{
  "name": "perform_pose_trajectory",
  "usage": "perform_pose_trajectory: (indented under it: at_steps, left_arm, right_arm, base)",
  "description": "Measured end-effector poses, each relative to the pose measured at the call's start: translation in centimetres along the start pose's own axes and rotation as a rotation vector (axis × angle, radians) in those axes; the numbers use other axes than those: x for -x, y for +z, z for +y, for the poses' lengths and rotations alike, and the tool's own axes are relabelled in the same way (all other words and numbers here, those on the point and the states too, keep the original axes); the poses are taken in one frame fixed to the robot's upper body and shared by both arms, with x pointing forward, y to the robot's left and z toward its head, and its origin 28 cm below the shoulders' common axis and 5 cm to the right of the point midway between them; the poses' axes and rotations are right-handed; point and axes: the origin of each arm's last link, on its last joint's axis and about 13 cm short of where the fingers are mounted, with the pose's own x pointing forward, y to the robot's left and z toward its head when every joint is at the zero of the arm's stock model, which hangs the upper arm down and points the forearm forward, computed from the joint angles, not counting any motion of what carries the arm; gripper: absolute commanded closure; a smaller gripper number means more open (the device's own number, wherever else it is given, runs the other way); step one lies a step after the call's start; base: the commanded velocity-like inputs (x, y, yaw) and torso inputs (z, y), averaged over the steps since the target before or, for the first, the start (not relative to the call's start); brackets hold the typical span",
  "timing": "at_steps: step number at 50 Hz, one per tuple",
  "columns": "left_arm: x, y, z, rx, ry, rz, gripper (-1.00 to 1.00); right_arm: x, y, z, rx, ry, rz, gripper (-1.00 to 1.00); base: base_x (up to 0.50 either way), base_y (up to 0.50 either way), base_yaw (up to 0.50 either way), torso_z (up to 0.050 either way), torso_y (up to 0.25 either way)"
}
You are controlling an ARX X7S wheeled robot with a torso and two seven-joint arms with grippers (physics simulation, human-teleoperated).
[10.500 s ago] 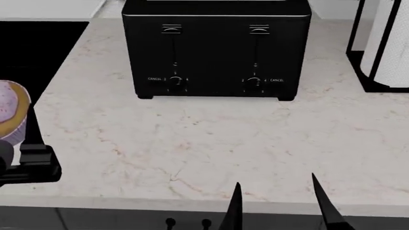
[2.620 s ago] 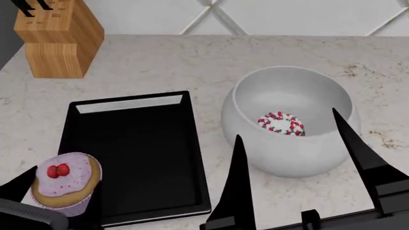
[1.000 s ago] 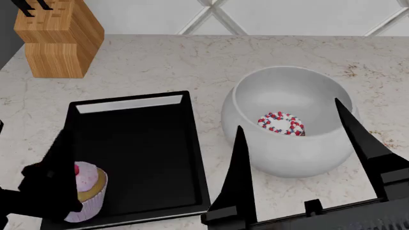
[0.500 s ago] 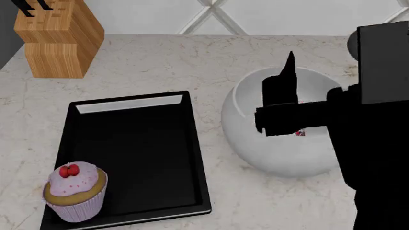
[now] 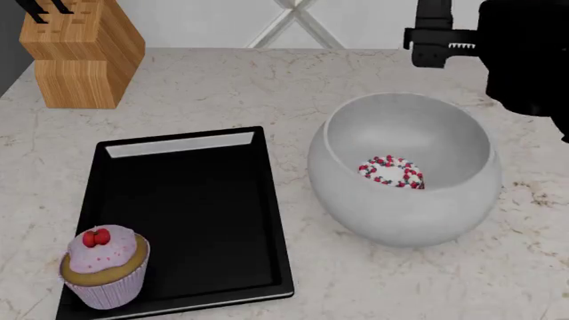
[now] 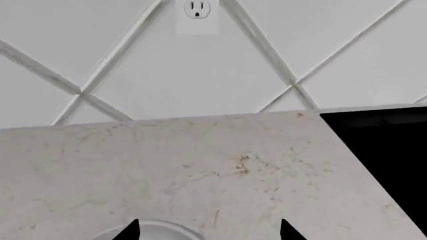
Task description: Pick up the bowl with cake and place it on the tray. Pick up the cupcake and place it on the tray.
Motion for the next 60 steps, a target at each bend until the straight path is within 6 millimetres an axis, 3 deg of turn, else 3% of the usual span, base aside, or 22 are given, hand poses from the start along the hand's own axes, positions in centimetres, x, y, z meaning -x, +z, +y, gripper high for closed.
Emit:
perform_pose_trajectory:
  at_steps: [12,20,36,60]
  left_arm:
    - [-0.5,0.1,0.0,0.008,0.003,-0.008,-1.0]
    - [-0.8,0.2,0.1,0.009,0.004,-0.007,-1.0]
    - [-1.2,0.7,0.0,0.006,-0.01,-0.01,-1.0]
    - [-1.0,1.2,0.2,-0.004,-0.019,-0.017,-1.0]
  right_arm:
    - [-2.1,-0.4,0.3,0.144,-0.017,0.126,-1.0]
    - [-2.9,-2.1,-0.4,0.193,-0.041,0.226,-1.0]
    - [-3.5,-5.6,-1.8,0.074,-0.07,0.397,-1.0]
    - [-3.6,-6.6,-2.2,-0.119,-0.069,0.436,-1.0]
  base:
    - [0.0,0.0,0.0,0.0,0.0]
    - [0.0,0.0,0.0,0.0,0.0]
    - [0.0,0.0,0.0,0.0,0.0]
    - [0.0,0.0,0.0,0.0,0.0]
